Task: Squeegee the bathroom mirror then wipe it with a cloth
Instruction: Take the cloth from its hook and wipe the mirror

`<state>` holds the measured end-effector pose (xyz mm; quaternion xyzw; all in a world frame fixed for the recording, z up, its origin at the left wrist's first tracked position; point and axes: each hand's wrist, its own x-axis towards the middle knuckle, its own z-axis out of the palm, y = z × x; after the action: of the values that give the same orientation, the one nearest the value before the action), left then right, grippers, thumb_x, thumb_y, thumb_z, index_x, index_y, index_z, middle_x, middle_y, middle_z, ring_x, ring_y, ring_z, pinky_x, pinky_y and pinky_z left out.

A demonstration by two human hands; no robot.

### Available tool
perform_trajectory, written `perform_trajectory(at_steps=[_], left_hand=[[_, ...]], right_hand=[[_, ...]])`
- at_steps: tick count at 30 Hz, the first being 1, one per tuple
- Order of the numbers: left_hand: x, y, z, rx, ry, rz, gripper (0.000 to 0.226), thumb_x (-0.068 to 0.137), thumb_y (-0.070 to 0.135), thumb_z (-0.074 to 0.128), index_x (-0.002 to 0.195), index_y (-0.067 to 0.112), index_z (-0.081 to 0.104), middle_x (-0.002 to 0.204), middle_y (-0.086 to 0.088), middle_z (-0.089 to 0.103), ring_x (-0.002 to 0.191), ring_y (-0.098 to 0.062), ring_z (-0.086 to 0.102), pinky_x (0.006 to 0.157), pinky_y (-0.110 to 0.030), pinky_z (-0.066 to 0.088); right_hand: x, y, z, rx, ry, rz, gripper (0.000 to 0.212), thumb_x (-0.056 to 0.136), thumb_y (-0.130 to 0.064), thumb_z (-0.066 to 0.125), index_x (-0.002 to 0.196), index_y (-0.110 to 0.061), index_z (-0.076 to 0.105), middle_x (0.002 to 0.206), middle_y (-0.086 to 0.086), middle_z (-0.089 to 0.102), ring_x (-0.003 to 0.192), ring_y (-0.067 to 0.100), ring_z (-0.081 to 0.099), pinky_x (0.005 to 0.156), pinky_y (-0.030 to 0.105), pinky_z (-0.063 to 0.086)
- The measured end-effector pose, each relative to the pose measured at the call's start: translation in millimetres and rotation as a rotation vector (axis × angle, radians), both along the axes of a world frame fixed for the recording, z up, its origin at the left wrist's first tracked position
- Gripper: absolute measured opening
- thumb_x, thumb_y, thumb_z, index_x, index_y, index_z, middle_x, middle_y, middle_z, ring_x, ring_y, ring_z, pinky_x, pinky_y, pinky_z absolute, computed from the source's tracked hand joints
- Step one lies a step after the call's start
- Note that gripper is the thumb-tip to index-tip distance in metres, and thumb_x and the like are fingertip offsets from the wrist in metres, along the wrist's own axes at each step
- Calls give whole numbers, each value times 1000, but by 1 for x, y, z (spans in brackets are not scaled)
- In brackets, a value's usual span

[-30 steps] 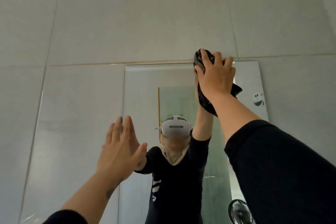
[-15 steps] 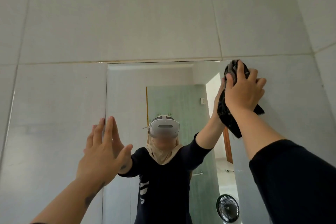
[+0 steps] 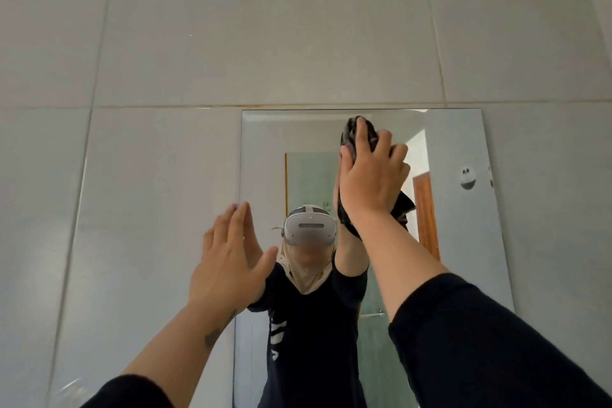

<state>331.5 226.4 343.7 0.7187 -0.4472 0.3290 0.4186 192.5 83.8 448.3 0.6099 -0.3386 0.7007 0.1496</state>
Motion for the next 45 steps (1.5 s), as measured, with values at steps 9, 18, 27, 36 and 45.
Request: perform_trajectory(at_steps=[9, 18, 27, 36, 45], left_hand=[[16, 38, -14, 126, -126, 45, 76, 90, 46, 51, 150, 27, 7, 156, 13, 9, 141, -10, 9, 104, -33, 38], [-6, 34, -28, 122, -73, 10, 76, 89, 47, 55, 147, 28, 11, 155, 8, 10, 139, -16, 17, 101, -38, 39], [-20, 6, -41, 223, -37, 63, 94, 83, 51, 60, 149, 24, 0, 154, 8, -15, 140, -28, 15, 93, -46, 47], [-16, -5, -50, 178, -22, 128, 112, 74, 44, 74, 149, 26, -7, 152, 13, -21, 140, -25, 7, 90, -51, 48], [-13, -6, -53, 151, -44, 136, 113, 73, 41, 77, 149, 27, -6, 155, 12, -15, 138, -26, 12, 89, -50, 49]], right_hand=[[84, 64, -35, -220, 280, 57, 47, 94, -40, 47, 139, -28, 43, 123, 7, 54, 98, 30, 50, 73, 39, 43], [38, 34, -75, -397, 599, 8, 46, 93, -42, 45, 138, -31, 43, 123, 6, 54, 95, 29, 51, 73, 39, 42], [-52, -31, -78, -209, 418, -58, 46, 95, -42, 45, 140, -31, 41, 125, 11, 52, 98, 33, 49, 76, 42, 42], [-126, -93, -99, 14, 17, -72, 45, 95, -40, 46, 137, -25, 45, 118, 18, 52, 96, 38, 49, 74, 45, 46], [-99, -73, -133, 199, -261, -16, 45, 95, -36, 45, 137, -20, 46, 112, 19, 51, 92, 35, 50, 73, 44, 45]])
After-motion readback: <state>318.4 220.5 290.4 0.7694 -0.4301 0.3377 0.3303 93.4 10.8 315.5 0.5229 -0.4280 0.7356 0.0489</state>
